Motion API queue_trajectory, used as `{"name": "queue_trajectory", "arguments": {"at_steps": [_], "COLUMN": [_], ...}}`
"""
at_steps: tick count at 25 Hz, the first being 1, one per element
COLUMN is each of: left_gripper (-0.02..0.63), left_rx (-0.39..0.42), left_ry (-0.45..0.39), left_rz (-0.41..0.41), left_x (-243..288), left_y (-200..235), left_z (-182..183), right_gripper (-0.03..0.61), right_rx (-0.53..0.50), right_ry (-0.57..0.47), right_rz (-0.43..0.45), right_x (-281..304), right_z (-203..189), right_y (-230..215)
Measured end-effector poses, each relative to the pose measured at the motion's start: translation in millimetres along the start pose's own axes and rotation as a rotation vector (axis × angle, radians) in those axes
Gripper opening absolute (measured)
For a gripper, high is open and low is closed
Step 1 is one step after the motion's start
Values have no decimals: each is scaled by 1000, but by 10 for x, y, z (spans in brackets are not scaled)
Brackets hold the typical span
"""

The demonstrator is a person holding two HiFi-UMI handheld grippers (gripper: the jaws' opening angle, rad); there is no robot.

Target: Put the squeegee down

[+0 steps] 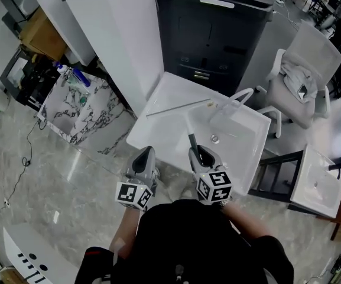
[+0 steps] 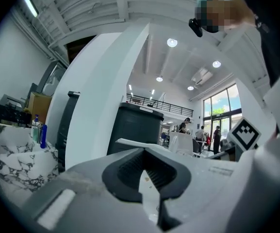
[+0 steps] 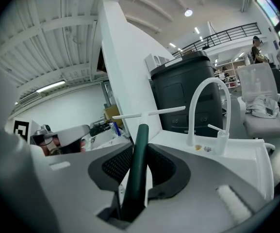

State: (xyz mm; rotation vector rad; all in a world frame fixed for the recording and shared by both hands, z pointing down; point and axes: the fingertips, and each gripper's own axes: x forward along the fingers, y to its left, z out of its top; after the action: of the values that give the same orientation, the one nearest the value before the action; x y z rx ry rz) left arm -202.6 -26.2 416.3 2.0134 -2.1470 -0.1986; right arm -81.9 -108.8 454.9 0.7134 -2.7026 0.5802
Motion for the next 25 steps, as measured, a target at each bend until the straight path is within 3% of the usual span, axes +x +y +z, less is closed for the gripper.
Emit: {"name": "queue_trajectory", "arguments": {"at_steps": [13, 25], "left_gripper": [2, 2], "left_rx": [4, 2], "left_ry": [39, 103], "left_rz": [-210, -393], "left_x": [739, 1101], "left_y": [707, 1043], "left_z": [206, 164], "right_gripper": [100, 100], "right_rx": [59, 140], "right_ry": [-22, -29], "right_rz": [-176, -326], "right_x": [735, 1211], "right_z": [227, 132], "right_y": [124, 221]}}
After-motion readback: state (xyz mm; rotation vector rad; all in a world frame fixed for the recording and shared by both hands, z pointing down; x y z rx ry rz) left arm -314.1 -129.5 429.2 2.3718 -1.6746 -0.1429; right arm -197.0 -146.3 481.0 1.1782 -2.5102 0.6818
